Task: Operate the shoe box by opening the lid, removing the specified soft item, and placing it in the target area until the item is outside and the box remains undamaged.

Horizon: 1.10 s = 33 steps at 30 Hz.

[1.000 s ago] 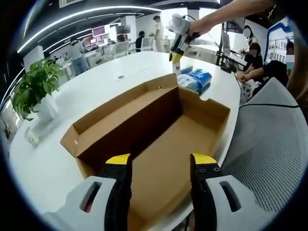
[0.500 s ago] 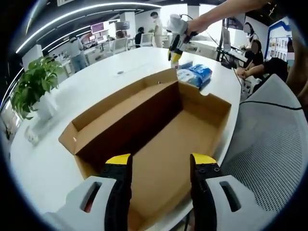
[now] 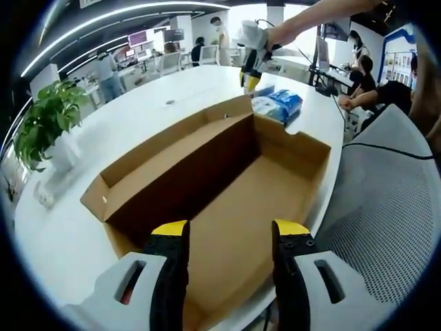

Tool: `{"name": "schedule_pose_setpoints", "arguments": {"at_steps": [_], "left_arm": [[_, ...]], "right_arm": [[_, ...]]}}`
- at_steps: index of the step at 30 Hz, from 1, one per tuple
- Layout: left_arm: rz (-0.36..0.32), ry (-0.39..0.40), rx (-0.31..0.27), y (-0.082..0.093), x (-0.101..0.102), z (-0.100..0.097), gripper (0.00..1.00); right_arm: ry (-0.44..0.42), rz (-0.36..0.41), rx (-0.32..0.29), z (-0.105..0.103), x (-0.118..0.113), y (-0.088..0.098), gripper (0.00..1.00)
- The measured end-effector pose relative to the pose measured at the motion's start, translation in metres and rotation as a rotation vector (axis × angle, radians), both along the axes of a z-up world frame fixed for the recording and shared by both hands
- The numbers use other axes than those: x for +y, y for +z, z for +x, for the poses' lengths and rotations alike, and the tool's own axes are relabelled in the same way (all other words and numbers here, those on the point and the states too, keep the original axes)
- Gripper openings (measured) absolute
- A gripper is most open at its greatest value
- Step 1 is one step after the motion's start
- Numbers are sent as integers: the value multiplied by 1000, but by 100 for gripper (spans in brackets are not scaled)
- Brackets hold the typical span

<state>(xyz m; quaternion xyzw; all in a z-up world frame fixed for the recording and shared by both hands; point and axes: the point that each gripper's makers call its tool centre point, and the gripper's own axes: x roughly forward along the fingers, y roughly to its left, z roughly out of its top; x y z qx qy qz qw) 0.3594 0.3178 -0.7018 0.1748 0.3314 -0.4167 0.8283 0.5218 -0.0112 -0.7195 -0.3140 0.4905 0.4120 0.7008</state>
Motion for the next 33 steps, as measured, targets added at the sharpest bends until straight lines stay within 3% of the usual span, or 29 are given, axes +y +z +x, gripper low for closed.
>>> {"name": "schedule_pose_setpoints", "arguments": {"at_steps": [33], "left_arm": [[7,-14,15,-4,-1,-5,47]], "right_arm": [[53,-79,-18,-3,-18,-4,27]]}}
